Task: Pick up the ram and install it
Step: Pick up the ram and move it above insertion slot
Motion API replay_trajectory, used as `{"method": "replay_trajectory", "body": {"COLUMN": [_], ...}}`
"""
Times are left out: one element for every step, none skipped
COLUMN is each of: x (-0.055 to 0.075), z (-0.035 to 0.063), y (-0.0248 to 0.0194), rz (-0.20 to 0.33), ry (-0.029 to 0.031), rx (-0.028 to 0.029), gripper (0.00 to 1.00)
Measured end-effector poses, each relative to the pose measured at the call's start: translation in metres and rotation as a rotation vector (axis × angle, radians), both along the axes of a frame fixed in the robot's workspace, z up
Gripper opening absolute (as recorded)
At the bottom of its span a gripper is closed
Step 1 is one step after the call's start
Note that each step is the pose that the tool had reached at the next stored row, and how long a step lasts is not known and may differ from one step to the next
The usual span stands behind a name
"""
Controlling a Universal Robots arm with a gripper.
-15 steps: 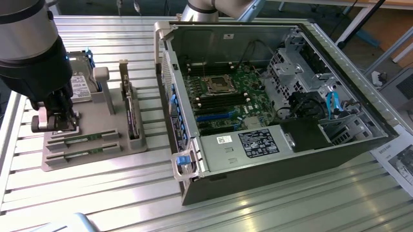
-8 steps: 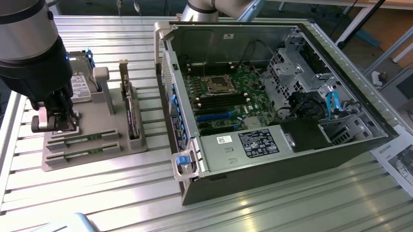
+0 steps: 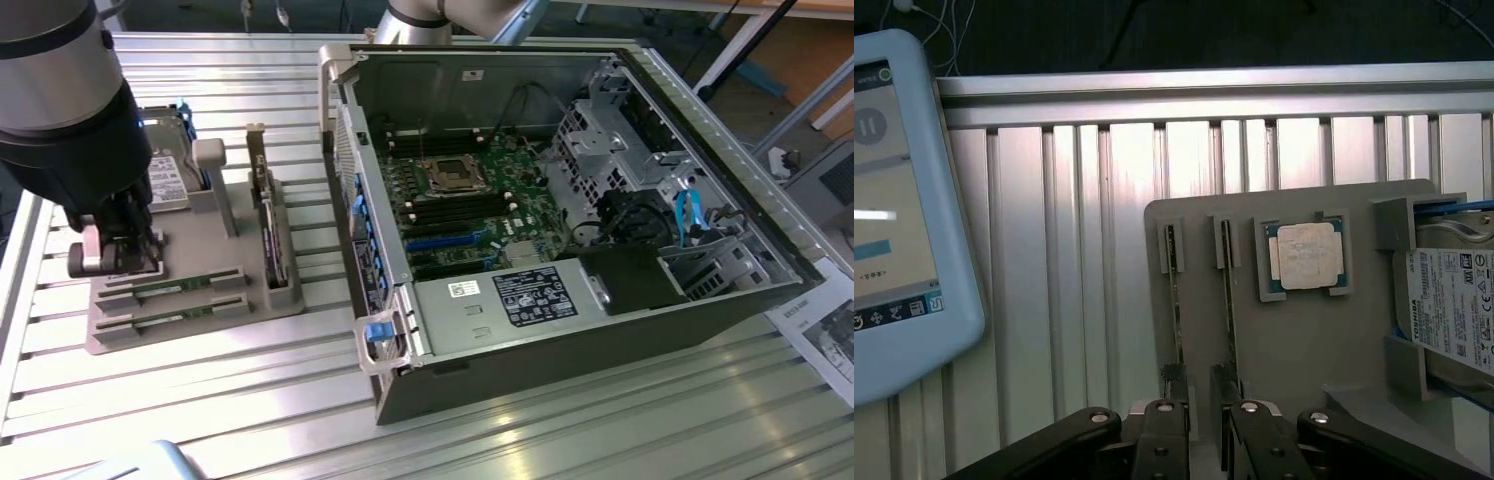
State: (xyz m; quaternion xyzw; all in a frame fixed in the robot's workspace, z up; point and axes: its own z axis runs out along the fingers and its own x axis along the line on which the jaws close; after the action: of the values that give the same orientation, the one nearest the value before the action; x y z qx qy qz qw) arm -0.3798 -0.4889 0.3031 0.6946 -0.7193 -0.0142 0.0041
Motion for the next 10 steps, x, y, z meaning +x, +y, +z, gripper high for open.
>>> {"method": "replay_trajectory", "body": {"x": [0.0,0.0,0.0,0.0,0.0,0.0,0.0,0.0,0.0,0.0], "z": [-0.0011,-0.0022,-0.0031,-0.0038,-0.0047,-0.0051,-0.0054,-0.0057,-0.0057,-0.0058], "y": [-0.0001,-0.0002,-0.0002,-0.0003,-0.0003,-0.0004,-0.0004,-0.0004,-0.0004,-0.0004], "rz": [0.0,0.0,0.0,0.0,0.0,0.0,0.0,0.0,0.0,0.0], "ry": [0.0,-0.0001,0.0,0.0,-0.0001,0.0002,0.0002,0.0002,0.0001,0.0001], "rx": [0.0,0.0,0.0,-0.0001,0.0,-0.0002,-0.0002,-0.0002,-0.0002,-0.0001], "gripper": [0.24,0.24,0.24,0.24,0.24,0.24,0.24,0.24,0.24,0.24]}}
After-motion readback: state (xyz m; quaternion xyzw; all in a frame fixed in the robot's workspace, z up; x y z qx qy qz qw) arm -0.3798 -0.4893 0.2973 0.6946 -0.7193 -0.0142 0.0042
